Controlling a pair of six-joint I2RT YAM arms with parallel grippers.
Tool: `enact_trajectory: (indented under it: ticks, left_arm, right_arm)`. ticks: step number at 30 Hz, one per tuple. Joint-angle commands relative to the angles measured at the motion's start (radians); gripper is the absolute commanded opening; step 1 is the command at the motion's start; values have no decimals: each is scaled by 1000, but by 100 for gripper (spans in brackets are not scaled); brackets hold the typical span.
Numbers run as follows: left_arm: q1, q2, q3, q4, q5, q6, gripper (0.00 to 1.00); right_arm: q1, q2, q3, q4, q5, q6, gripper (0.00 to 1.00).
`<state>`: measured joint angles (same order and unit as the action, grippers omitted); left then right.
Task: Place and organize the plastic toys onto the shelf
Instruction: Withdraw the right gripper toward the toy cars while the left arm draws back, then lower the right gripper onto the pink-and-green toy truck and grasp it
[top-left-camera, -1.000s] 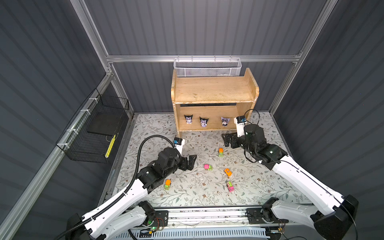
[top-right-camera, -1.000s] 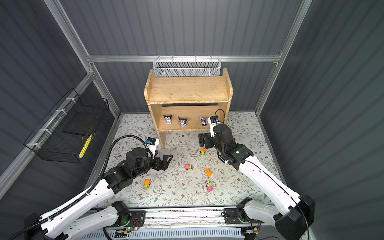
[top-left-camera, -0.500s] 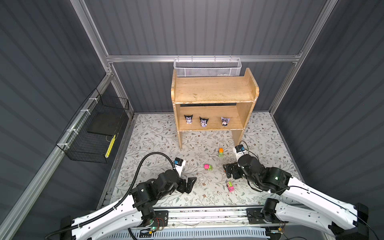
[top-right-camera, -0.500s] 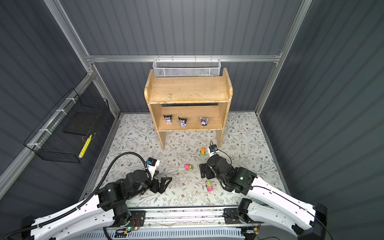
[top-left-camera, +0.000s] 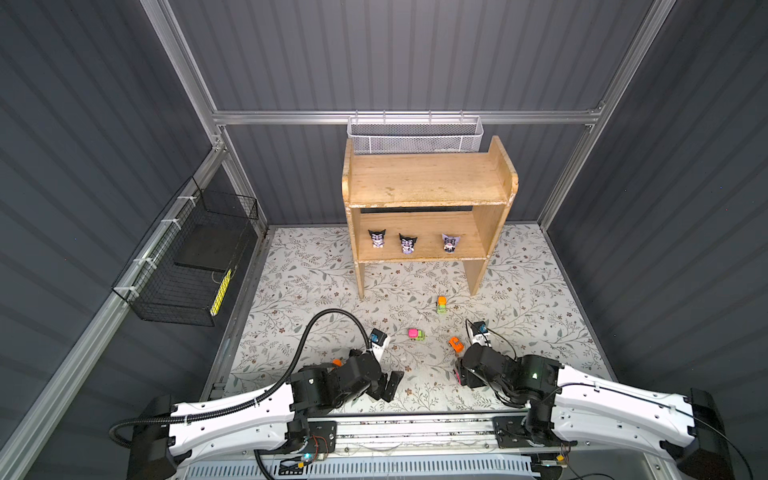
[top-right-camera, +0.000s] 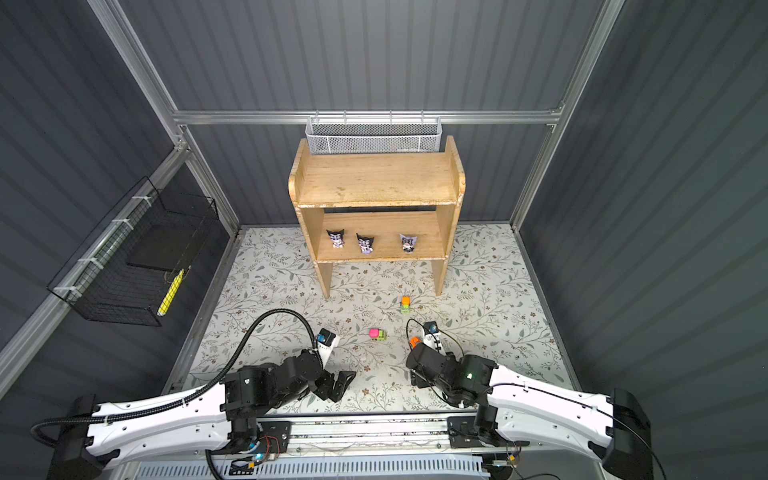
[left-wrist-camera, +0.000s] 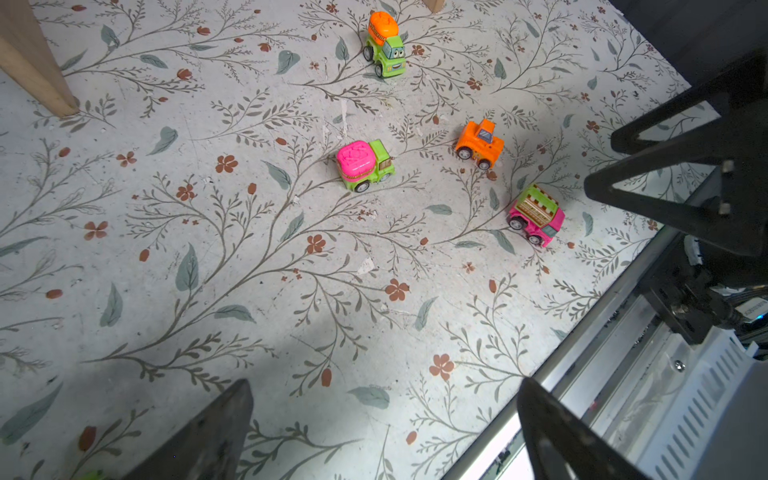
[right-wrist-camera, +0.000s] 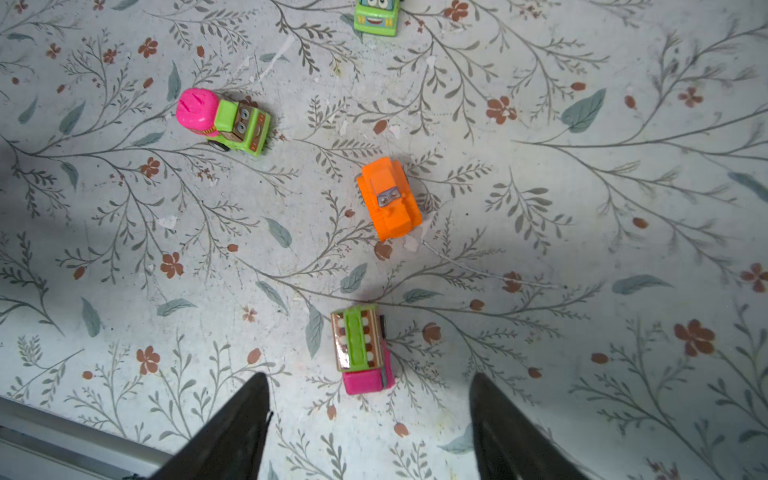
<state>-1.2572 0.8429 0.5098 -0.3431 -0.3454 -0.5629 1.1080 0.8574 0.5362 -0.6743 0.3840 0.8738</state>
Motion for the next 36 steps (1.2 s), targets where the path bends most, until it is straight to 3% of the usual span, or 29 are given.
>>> enact_trajectory:
  ticks: [1,13,32,36]
  left_arm:
    - [-5,4,42,14,-27,30,99]
    - [-5,27,81,-53,-68,64,100]
    - [-5,7,93,-85,-106,76,100]
    - [-4,12,91,-84,-111,75,100]
  right_arm:
    - [7,11,-29,33,-31,36,69]
    - [19,146,-53,126,-61,20,54]
    - [-19,337,-57,222,-77,-28,41]
    - [-23,344,-58,227,-83,-33,32]
